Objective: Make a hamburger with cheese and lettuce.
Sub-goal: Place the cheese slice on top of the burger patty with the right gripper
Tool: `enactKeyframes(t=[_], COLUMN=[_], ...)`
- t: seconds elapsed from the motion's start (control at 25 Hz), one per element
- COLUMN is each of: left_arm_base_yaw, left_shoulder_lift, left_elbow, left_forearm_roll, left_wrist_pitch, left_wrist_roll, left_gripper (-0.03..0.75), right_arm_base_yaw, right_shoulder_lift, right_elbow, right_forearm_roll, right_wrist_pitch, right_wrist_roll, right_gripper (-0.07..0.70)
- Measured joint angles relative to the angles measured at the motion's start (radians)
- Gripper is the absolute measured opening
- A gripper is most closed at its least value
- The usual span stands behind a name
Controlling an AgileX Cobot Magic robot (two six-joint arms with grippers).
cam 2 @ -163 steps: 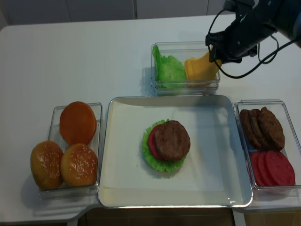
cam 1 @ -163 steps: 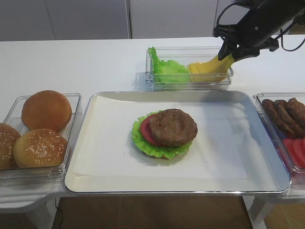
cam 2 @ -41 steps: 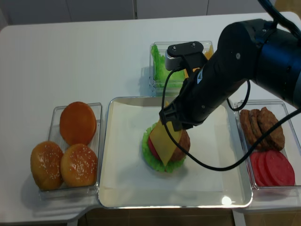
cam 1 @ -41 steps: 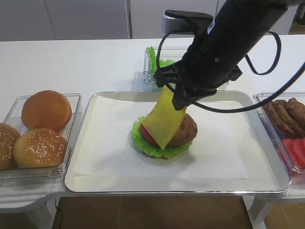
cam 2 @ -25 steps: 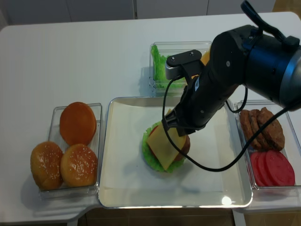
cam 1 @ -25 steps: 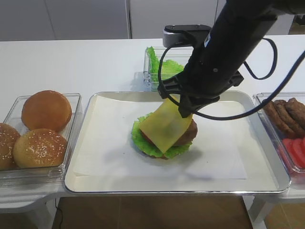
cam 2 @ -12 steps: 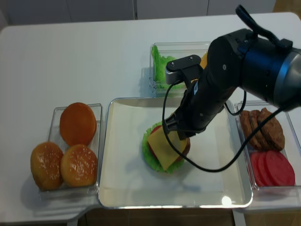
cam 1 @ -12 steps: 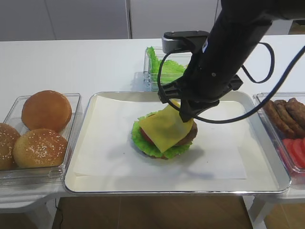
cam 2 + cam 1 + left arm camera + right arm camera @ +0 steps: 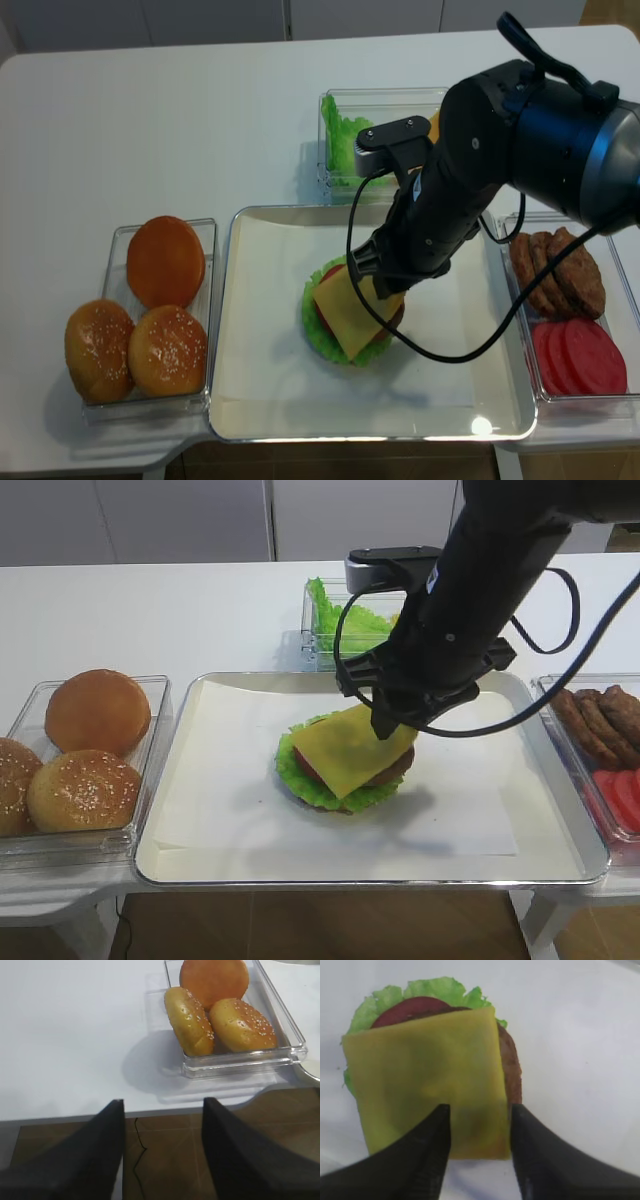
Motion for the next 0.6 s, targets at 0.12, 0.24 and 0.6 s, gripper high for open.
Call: enactKeyframes(t=[0.12,0.24,0.6], left_arm_base_yaw=[0.000,0.000,0.000], left_shoulder_lift=[0.000,0.000,0.000], left_elbow=[0.000,0.000,0.000], left_forearm_roll=[0.000,0.000,0.000], left_wrist_pitch=[0.000,0.000,0.000], left_wrist_roll=[0.000,0.000,0.000], left_gripper=[0.370,0.370,0.370], right_arm_base_yaw=[0.000,0.000,0.000], right_shoulder_lift=[0.000,-0.013,-0.091], right_elbow=[0.000,0.000,0.000], right_forearm_roll=[-0.031,-0.063,-0.131], right_wrist_pitch=[0.002,0.004,0.080], right_wrist_roll=[0.032,0.053,0.074], right_gripper=[0.370,0.399,0.407])
